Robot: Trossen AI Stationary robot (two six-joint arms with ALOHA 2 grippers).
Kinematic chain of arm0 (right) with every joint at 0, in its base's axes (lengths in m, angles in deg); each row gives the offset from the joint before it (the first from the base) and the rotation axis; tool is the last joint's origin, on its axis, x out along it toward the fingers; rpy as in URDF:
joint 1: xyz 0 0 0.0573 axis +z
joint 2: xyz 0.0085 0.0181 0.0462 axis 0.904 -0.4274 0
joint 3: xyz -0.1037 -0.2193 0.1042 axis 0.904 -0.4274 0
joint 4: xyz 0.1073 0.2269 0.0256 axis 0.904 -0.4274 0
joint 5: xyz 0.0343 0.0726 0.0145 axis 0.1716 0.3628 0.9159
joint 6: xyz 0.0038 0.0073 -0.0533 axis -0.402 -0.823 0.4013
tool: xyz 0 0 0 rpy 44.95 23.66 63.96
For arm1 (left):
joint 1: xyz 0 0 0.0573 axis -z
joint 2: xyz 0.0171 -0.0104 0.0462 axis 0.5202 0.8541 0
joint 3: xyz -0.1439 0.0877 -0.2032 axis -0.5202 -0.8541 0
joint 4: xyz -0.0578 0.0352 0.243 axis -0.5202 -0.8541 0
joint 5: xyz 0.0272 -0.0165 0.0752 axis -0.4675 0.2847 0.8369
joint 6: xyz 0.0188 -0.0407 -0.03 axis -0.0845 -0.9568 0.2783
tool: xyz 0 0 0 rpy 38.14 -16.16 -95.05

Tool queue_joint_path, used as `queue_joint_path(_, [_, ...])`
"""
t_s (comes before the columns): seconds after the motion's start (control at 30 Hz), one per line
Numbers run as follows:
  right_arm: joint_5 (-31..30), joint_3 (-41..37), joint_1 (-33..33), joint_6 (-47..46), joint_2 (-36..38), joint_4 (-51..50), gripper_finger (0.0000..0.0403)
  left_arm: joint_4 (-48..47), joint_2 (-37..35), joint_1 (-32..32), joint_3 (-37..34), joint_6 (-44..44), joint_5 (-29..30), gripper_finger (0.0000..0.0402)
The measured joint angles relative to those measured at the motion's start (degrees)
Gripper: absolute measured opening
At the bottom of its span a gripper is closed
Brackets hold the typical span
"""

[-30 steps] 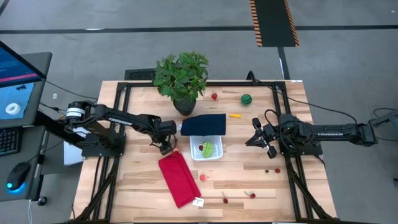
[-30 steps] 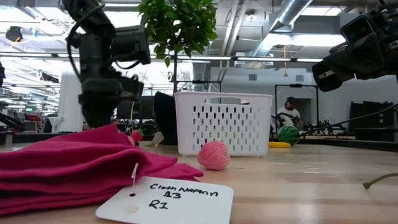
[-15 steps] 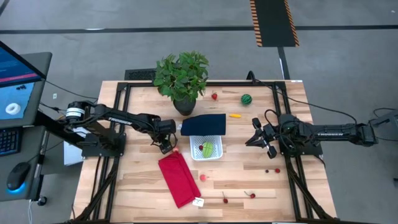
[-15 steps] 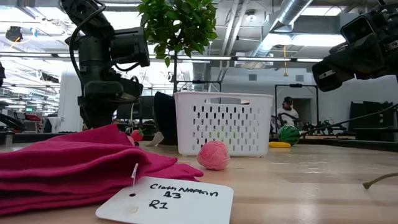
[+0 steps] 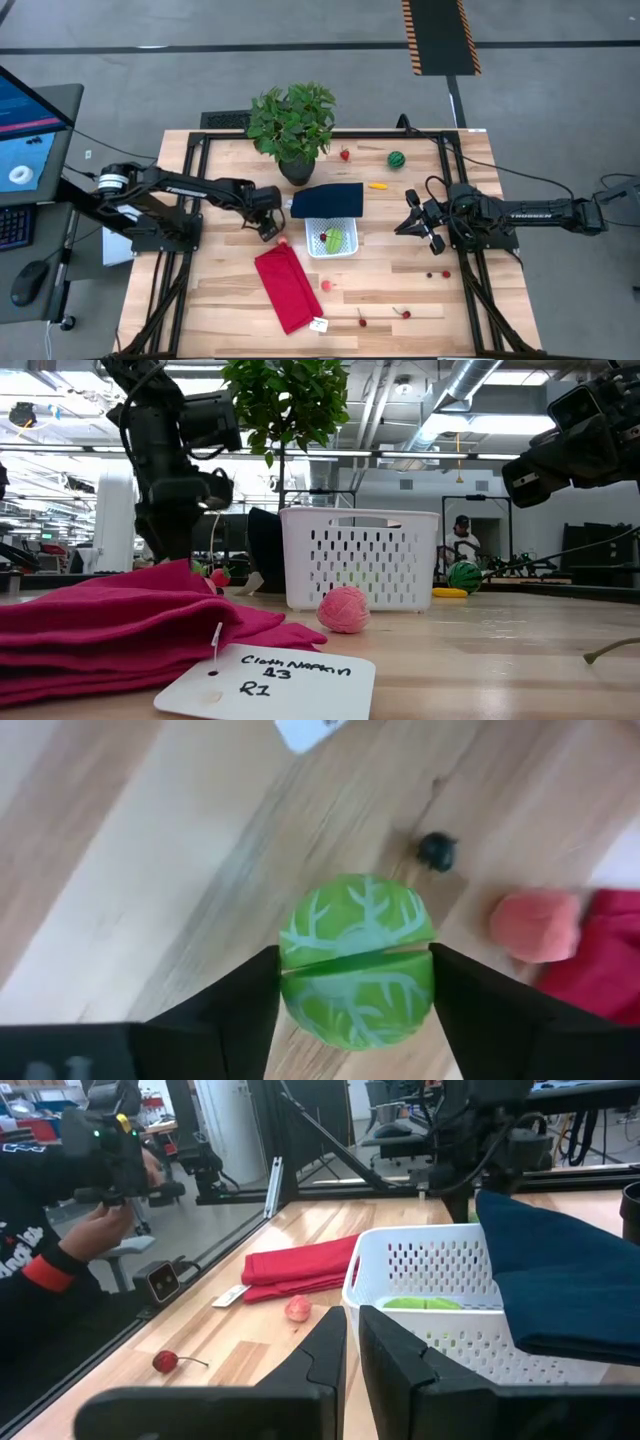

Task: Pick and placing Produce into tupperware
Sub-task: Put the cabbage into the bin

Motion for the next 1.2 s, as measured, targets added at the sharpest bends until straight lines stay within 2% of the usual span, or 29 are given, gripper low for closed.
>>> queue_joint_path(0.1, [0.0,0.0,0.0,0.0,0.0,0.0,0.0056,0.1,-2.1,0.6,0.1,-0.6,-0.2,0.0206])
queue_joint_path(0.37, [0.0,0.0,0.0,0.0,0.0,0.0,0.0056,-1.0,-5.5,2.3,0.1,-3.1,-0.2,0.0219])
queue_joint_path(0.53, [0.0,0.0,0.0,0.0,0.0,0.0,0.0056,-0.2,-7.1,4.5,0.2,-4.6,0.4,0.0210])
queue_joint_path(1.2, [0.0,0.0,0.0,0.0,0.0,0.0,0.0056,18.8,-8.7,12.4,0.2,-6.3,-1.6,0.0224])
